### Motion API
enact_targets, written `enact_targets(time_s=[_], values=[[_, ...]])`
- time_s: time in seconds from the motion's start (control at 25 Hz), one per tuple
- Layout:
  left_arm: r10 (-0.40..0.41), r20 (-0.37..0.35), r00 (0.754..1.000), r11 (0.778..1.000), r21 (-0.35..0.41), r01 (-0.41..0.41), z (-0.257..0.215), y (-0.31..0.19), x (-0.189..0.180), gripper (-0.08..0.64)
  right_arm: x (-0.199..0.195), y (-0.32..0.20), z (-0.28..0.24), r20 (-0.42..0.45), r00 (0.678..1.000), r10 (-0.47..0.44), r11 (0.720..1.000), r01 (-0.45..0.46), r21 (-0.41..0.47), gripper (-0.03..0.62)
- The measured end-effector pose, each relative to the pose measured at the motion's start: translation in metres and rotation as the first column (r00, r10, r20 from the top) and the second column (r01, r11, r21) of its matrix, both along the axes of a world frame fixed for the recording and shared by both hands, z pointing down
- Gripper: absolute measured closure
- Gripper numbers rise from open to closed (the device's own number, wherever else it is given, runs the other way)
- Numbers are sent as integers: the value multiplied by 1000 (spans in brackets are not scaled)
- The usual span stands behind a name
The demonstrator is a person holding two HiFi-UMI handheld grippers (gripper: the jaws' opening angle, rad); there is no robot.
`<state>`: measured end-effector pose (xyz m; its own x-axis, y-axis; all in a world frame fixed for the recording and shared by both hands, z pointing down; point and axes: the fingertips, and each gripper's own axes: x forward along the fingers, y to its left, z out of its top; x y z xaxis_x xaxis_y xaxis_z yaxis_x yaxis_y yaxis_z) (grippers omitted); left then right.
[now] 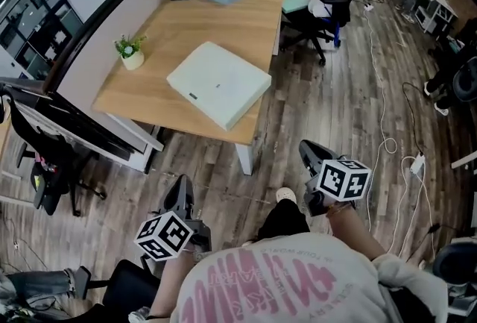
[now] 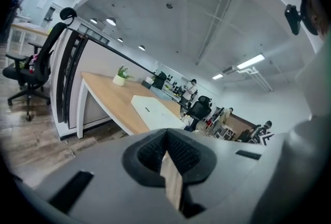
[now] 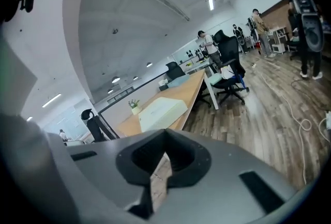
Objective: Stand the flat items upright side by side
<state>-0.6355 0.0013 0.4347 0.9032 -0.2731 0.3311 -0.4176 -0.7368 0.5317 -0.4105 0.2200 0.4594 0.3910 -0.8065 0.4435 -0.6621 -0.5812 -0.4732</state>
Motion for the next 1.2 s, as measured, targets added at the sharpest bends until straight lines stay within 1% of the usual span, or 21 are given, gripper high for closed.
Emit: enact_targets(time_s=[0.2, 0.36, 0.52, 0.64, 0.72, 0.8, 0.88, 1.0, 1.12, 1.2], values=[[-104, -13, 995, 995, -11, 103, -4, -20, 60, 560, 83, -22, -1, 36, 998, -60, 998, 60, 4, 594], [-170, -36, 985, 985, -2, 170, -14, -30, 113, 560, 153, -44, -18, 22, 993, -114, 993, 113, 34, 594], [-220, -58, 974, 975, 6, 220, -17, -32, 154, 560, 199, -62, -39, -5, 978, -209, 973, 209, 102, 594], [-235, -33, 971, 972, 10, 236, -5, -24, 174, 560, 226, -59, -37, -2, 970, -244, 962, 243, 126, 594], [-234, 7, 972, 972, 3, 234, 13, -17, 181, 558, 239, -51, -20, 31, 971, -236, 967, 231, 111, 594], [-248, 51, 967, 968, -18, 249, 34, -14, 181, 559, 244, -42, 7, 80, 970, -229, 971, 223, 82, 594], [-271, 83, 959, 961, -30, 274, 50, -16, 180, 558, 243, -40, 31, 121, 963, -242, 970, 236, 59, 594], [-285, 110, 952, 957, -29, 290, 57, -25, 188, 560, 245, -46, 52, 161, 951, -263, 965, 262, 28, 594], [-305, 133, 943, 950, -18, 310, 59, -42, 198, 558, 247, -65, 62, 198, 928, -317, 947, 320, 19, 594], [-348, 133, 928, 936, -7, 352, 61, -59, 201, 558, 250, -86, 70, 210, 904, -373, 924, 381, 2, 594]])
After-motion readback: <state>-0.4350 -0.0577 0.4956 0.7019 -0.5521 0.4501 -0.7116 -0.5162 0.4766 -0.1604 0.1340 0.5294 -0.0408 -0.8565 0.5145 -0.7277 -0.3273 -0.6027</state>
